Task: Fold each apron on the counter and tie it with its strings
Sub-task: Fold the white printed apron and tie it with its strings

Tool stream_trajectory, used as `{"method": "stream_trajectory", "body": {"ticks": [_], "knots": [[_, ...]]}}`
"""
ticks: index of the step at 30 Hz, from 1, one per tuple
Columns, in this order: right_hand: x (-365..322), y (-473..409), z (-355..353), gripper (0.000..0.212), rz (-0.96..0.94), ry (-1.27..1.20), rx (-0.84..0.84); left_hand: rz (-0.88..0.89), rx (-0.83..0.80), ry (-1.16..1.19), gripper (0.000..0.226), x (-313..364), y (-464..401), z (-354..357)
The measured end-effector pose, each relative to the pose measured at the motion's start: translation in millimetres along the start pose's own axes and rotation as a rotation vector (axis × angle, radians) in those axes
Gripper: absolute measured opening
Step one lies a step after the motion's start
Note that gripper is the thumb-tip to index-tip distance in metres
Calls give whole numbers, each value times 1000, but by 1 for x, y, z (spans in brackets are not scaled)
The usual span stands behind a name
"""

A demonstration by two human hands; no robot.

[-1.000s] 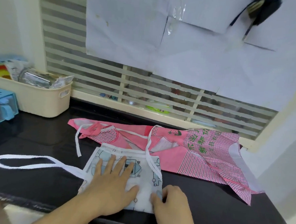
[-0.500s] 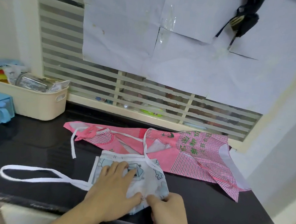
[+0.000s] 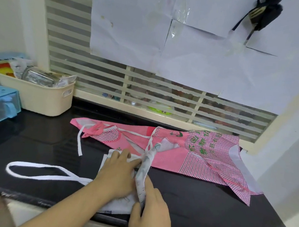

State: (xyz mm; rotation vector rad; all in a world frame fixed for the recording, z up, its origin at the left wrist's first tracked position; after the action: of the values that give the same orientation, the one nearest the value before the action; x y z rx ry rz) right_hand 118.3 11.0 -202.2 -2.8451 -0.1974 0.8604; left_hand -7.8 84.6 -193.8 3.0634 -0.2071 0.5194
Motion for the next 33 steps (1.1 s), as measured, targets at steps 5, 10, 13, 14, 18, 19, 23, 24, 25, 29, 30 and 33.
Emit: {"method": "stream_trajectory", "body": {"ticks": [5, 10, 13, 14, 18, 19, 23, 24, 25, 29, 30, 33], "knots": [[-4, 5, 1, 86, -169, 131, 142, 14, 64, 343, 55, -26, -9, 1], [-15, 9, 6, 91, -238, 183, 121, -186, 163, 1043, 16, -57, -14, -7], [-24, 7, 9, 75, -313, 235, 134, -292, 99, 1316, 40, -66, -8, -7], [-26, 7, 12, 73, -329, 263, 133, -352, 97, 1368, 46, -70, -9, -6], [-25, 7, 24, 75, -391, 285, 116, -202, 226, 1139, 15, -68, 4, -16], [-26, 7, 24, 74, -415, 283, 129, -185, 267, 1076, 9, -70, 6, -17], [-30, 7, 26, 65, -525, 259, 193, -219, 352, 964, 8, -74, 0, -16], [-31, 7, 27, 65, -533, 253, 180, -224, 373, 927, 9, -73, 1, -16], [-31, 7, 28, 67, -533, 247, 147, -224, 390, 900, 10, -71, 2, -14], [-36, 3, 37, 65, -556, 288, 21, -246, 422, 896, 29, -73, 1, -12], [-37, 2, 39, 62, -568, 324, 11, -256, 424, 902, 36, -73, 1, -13], [-37, 1, 44, 58, -598, 430, 2, -274, 481, 795, 57, -70, 4, -20]]}}
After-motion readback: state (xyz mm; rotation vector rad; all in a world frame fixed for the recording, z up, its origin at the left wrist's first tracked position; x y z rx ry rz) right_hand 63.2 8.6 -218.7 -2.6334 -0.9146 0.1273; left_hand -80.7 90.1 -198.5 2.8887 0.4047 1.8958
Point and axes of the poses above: each hand's wrist, its own y-axis away from the middle knuckle, its own z-axis out of the palm, x = y × z, the point moved 8 cm from there along -y, towards the middle knuckle, and after that the axes turned 3 degrees about y, right-handed, at the moved point
